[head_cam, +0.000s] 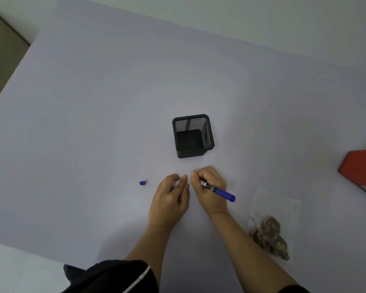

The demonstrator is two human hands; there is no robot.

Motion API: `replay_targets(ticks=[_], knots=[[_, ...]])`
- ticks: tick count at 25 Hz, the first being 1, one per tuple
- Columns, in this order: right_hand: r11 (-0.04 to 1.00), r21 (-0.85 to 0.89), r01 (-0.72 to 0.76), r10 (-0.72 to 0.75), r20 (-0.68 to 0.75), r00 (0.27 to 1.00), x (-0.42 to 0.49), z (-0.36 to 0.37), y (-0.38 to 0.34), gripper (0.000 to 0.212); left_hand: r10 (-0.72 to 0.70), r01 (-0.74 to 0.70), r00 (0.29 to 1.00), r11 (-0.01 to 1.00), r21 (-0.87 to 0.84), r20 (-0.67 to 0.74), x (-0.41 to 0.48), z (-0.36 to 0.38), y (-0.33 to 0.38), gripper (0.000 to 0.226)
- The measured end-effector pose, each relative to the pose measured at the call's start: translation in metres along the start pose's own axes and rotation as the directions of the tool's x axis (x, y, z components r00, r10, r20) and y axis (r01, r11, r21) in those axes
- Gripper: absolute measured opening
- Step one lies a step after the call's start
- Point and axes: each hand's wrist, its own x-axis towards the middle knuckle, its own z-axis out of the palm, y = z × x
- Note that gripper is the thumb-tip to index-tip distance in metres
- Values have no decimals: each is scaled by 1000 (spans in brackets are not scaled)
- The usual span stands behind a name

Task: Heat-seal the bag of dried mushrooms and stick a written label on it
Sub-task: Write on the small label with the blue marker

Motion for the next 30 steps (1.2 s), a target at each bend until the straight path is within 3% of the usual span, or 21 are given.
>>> replay_targets(ticks=[24,30], knots=[[998,-19,64,-65,-27,998,-1,1,0,26,15,-15,1000,1000,-3,21,-1,-1,0,26],[996,-8,86,-86,-36,996,-2,1,1,33,15,-15,1000,1000,-3,22,-2,-1,0,26]])
